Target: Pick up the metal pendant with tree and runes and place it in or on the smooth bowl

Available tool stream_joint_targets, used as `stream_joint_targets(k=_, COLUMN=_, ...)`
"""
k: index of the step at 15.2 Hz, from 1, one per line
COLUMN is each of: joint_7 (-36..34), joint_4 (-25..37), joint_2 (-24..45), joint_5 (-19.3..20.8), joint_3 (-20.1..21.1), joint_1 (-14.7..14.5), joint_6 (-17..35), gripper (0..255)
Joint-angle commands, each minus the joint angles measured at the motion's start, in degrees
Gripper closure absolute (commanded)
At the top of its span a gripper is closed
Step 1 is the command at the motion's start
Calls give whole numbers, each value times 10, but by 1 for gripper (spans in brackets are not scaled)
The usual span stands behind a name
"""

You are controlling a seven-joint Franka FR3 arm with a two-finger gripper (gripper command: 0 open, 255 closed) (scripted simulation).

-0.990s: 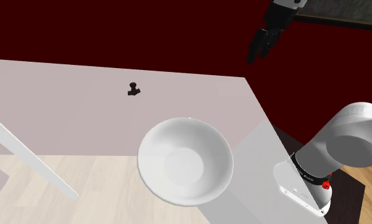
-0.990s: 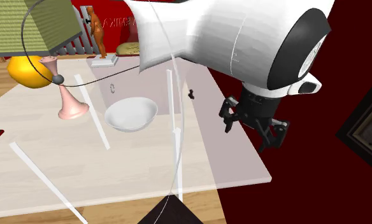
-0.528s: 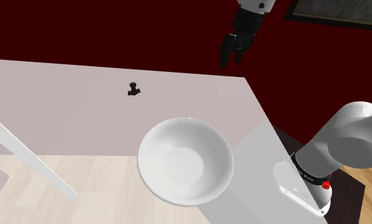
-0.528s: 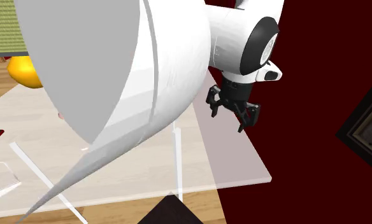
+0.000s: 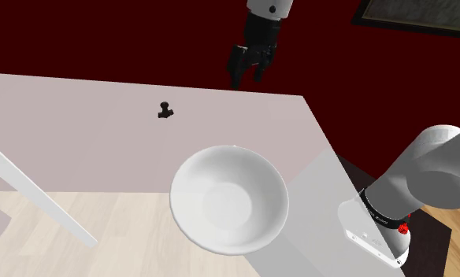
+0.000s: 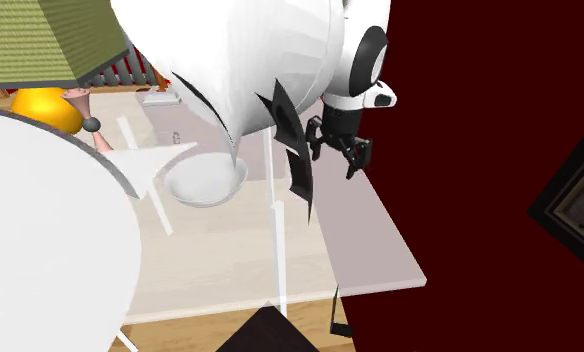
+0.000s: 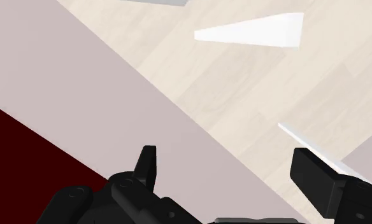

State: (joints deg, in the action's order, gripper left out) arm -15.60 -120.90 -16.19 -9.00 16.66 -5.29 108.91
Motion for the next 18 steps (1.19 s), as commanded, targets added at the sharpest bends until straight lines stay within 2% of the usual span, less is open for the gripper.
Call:
stream_joint_targets(k=1, joint_7=-17, joint_4=26, joint_2=36, joint_5=6, joint_3=14, joint_1=-4, joint_6=11, gripper=0)
stream_joint_targets(k=9, joint_7=-107, joint_4=181, joint_2=201, joint_5=61, joint_3=65, joint_1=-35, joint_6=19, gripper=0)
stream_joint_targets(k=15, joint_7=-168, joint_4=335, joint_2=338, joint_5=119, joint_3=80, joint_1=-83, joint_6=-6, gripper=0)
stream_joint_targets(k=18, joint_7=-169, joint_4=318, joint_2=342, joint_5=121, joint_3=79, joint_1=-85, joint_6=15, gripper=0)
